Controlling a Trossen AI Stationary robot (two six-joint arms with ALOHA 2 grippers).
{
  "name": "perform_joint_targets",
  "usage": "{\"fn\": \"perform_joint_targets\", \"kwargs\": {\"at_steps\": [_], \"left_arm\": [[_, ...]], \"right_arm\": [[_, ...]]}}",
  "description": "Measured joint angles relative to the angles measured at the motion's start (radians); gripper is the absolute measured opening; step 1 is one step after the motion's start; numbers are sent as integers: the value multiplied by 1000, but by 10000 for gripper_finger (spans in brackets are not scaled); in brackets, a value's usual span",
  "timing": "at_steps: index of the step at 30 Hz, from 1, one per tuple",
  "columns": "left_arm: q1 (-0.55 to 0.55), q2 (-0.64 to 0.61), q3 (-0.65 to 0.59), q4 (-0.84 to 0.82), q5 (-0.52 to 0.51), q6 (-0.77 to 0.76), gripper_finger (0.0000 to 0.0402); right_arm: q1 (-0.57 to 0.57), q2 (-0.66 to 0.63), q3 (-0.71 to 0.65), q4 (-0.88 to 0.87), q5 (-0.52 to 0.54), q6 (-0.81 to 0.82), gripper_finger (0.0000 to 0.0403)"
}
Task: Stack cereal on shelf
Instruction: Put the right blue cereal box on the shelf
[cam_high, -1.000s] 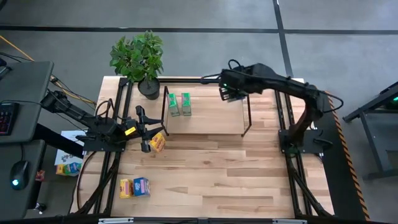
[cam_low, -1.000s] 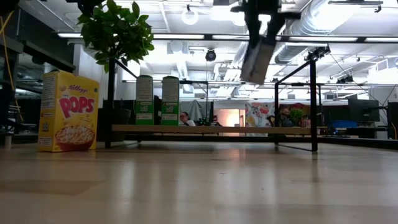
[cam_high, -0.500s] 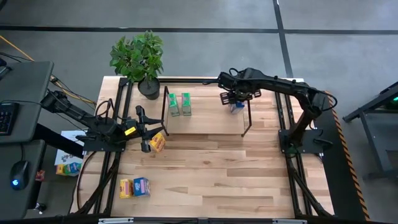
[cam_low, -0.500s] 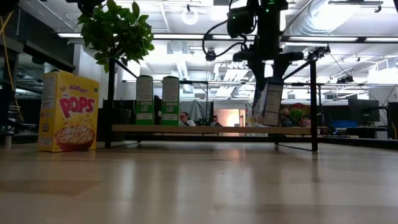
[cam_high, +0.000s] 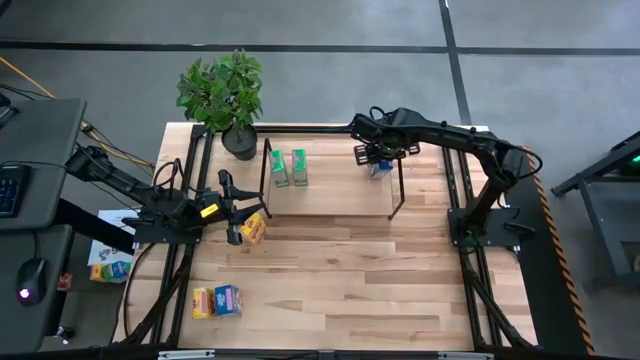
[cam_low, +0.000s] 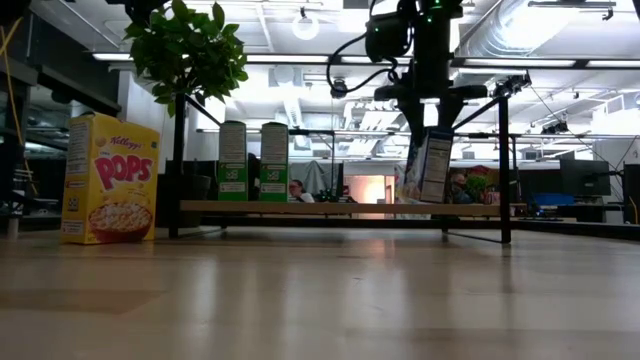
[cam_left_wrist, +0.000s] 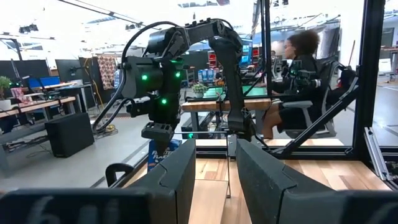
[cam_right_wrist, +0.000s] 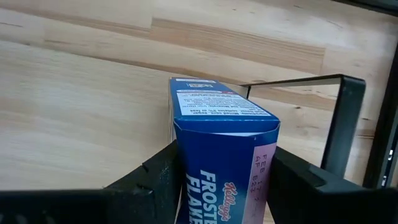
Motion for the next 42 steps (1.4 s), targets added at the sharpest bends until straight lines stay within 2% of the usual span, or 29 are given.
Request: {"fn": "perform_joint_targets", "kwargs": {"at_steps": [24, 36, 42], "left_arm": [[0, 0, 0, 0, 0, -1, 106], [0, 0, 0, 0, 0, -2, 106], [0, 0, 0, 0, 0, -3, 106]], "right_arm": [[1, 0, -2, 0, 10, -26, 183], [2, 0, -2, 8, 7, -41, 265], [1, 0, -2, 22, -13, -29, 277]]}}
